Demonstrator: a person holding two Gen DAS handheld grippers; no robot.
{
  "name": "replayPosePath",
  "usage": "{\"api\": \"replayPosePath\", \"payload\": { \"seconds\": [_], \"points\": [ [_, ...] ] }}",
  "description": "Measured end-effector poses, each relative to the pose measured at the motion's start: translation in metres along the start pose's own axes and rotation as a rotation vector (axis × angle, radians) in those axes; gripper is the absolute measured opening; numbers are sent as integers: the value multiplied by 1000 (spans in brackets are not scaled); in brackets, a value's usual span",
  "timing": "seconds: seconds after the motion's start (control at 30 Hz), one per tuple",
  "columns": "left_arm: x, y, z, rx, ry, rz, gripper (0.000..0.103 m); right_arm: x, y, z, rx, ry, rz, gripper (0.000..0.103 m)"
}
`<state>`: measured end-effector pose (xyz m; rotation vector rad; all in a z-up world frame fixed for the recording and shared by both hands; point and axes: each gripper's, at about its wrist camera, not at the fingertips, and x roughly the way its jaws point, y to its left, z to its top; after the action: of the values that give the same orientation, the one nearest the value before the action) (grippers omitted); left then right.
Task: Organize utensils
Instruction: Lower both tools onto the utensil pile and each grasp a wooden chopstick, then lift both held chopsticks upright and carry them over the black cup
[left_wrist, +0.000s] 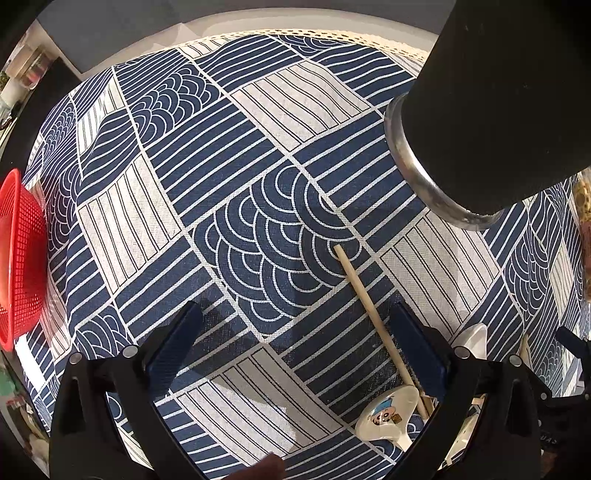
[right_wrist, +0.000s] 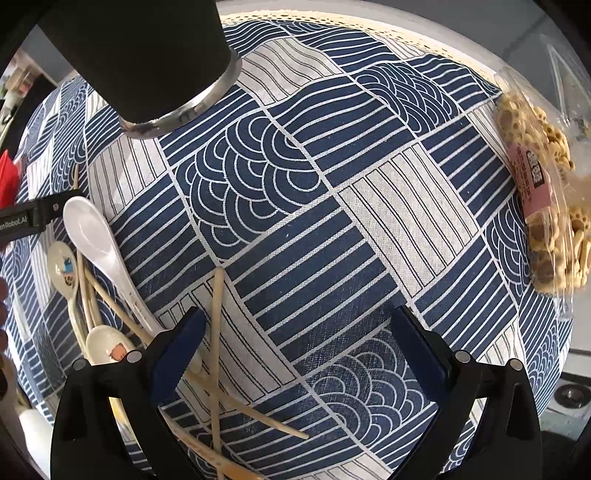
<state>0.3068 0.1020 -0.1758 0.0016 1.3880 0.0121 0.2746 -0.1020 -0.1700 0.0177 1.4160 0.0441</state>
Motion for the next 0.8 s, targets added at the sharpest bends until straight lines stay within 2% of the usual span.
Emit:
{"api": "replayPosePath", "payload": {
  "seconds": [0.13,0.17,0.37,0.4,0.43,0.47,0.53,0.6,0.63,0.67,0.7,0.77,0.8],
  "points": [
    [7,3,19,-3,-11,1,99,0,-2,-2,6,-19,0,97],
    [3,-5,6,-7,-8,3,99,0,-1,-8,7,-22,-1,97],
    [0,-5,2,-25,11,5,98,-3,-1,-15,28,-9,-7,96],
    [-2,-7,2,-27,13,5,96,-4,-1,-16,29,-15,-11,95],
    [-4,-5,1,-35,9,6,88,-6,-2,-18,32,-21,-12,95],
    [-9,-2,-3,-54,3,8,76,-6,-3,-20,36,-28,-11,95],
    [-17,6,-7,-77,-3,9,55,-14,-4,-30,50,-53,-12,85],
    [-22,5,-14,-46,3,5,39,-22,-7,-41,51,-72,-11,58],
    [-24,5,-18,-32,9,-2,24,-25,-8,-45,53,-79,-9,51],
    [-25,5,-22,-24,16,-5,17,-27,-10,-49,58,-85,-11,37],
    [-26,6,-25,-24,19,-8,16,-28,-12,-53,66,-89,-11,22],
    [-27,8,-28,-31,24,-13,13,-30,-19,-58,93,-95,-22,8],
    [-28,9,-29,-31,32,-18,13,-29,-23,-60,104,-97,-15,7]
  ]
}}
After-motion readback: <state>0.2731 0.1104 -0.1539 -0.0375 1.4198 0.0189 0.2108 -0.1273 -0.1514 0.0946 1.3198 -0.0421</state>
